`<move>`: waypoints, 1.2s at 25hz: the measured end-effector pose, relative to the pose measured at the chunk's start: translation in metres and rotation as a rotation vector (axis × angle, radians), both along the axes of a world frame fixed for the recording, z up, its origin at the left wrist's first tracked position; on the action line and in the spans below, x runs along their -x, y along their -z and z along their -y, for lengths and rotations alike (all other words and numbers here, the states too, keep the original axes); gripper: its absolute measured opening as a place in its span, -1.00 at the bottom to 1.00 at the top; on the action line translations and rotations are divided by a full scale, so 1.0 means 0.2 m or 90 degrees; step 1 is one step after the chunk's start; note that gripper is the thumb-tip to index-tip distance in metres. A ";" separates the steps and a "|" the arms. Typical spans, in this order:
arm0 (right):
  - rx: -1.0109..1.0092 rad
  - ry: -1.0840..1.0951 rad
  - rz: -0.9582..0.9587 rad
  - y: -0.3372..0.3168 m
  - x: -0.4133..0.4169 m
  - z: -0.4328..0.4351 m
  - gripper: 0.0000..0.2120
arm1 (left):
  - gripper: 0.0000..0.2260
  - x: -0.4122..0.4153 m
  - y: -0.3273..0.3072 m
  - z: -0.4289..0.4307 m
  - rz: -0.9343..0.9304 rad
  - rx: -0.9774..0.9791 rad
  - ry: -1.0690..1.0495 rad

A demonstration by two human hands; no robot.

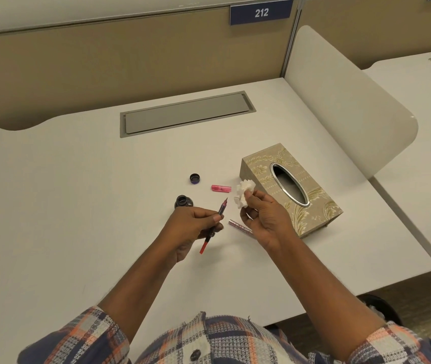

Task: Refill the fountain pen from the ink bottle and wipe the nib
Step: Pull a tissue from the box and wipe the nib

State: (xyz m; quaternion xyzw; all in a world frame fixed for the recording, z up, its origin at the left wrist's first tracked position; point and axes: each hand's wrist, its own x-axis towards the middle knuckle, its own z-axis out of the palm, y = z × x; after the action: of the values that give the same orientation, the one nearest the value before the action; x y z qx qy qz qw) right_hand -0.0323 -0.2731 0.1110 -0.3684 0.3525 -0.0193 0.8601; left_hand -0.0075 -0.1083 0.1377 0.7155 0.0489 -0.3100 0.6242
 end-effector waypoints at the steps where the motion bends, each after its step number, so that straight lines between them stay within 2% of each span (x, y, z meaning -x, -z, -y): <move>1: -0.013 -0.004 -0.004 0.00 0.00 0.00 -0.91 | -0.87 0.00 0.00 0.00 -0.016 0.026 -0.005; 8: -0.034 -0.040 0.012 0.01 0.01 -0.01 -0.90 | -0.86 0.02 -0.01 0.01 -0.091 0.159 -0.028; 13: 0.011 -0.071 0.055 -0.01 0.03 -0.03 -0.85 | -0.85 0.03 -0.01 0.02 -0.096 0.177 -0.033; 17: 0.024 -0.066 0.057 -0.02 0.04 -0.03 -0.71 | -0.85 0.03 -0.02 0.03 -0.094 0.175 -0.037; 21: -0.027 -0.049 0.018 0.00 0.03 -0.04 -0.77 | -0.86 0.03 -0.01 0.03 -0.076 0.202 -0.069; 24: -0.035 -0.065 -0.011 0.00 0.03 -0.06 -0.92 | -0.86 0.03 0.01 0.04 -0.050 0.218 -0.090; 27: -0.047 -0.057 -0.009 0.00 0.03 -0.09 -0.90 | -0.85 0.05 0.02 0.06 -0.051 0.255 -0.108; 30: -0.001 -0.049 -0.018 0.00 0.04 -0.13 -0.81 | -0.83 0.06 0.03 0.08 -0.050 0.284 -0.115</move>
State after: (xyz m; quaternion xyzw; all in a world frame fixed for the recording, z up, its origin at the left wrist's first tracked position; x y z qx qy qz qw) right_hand -0.0394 -0.2471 0.1110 -0.3812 0.3500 0.0191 0.8555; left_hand -0.0198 -0.1248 0.1314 0.5400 0.0674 -0.2838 0.7895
